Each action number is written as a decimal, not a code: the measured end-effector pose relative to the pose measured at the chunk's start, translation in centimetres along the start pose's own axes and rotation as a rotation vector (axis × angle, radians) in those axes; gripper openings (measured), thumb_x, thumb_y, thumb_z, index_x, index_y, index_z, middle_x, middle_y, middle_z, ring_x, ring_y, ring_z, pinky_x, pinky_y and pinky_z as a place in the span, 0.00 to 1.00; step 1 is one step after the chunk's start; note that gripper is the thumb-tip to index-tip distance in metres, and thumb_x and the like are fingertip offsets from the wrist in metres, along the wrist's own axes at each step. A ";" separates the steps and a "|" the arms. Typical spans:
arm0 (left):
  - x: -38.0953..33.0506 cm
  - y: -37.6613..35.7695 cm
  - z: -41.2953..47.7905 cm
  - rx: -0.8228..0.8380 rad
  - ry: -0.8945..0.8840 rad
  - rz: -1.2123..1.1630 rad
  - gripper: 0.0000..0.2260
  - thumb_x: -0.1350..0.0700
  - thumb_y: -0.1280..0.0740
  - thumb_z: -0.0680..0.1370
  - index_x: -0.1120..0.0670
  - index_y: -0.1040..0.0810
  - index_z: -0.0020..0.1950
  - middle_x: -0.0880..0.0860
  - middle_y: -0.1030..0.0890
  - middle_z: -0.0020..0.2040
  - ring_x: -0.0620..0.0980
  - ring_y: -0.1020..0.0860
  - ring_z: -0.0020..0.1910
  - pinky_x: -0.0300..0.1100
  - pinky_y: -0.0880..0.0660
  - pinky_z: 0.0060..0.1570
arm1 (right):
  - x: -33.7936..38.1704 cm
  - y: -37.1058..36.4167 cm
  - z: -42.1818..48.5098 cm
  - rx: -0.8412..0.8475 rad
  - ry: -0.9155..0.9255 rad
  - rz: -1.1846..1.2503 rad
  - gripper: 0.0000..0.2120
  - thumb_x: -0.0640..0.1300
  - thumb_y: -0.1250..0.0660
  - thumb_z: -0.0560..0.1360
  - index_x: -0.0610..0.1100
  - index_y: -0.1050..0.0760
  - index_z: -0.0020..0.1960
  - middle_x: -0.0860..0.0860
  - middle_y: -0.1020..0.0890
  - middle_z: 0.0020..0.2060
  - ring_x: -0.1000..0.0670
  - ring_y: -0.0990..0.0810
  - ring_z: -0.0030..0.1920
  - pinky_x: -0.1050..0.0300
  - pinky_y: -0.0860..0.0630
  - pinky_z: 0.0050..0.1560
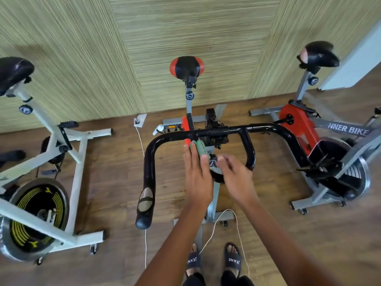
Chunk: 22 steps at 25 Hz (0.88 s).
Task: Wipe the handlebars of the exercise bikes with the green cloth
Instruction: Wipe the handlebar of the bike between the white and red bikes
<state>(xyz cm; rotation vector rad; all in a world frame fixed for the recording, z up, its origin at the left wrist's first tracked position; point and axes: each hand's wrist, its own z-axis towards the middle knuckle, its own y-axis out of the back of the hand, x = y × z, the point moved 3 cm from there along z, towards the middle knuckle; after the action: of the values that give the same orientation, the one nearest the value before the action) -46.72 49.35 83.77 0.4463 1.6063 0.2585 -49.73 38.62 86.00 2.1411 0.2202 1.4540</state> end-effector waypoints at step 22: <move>2.3 -2.6 -0.7 -0.243 -0.325 0.233 0.16 0.55 0.43 0.84 0.58 0.22 0.66 0.53 0.31 0.76 0.53 0.45 0.80 0.55 0.45 0.78 | -3.1 1.8 -0.4 -0.386 0.033 -0.084 0.16 0.46 0.39 0.82 0.48 0.28 0.69 0.52 0.34 0.73 0.51 0.40 0.74 0.44 0.36 0.73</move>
<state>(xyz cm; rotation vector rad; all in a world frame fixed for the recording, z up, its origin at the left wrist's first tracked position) -47.88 48.04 80.67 0.4614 1.1879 0.5242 -51.61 35.95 84.52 1.7781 0.0354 1.3582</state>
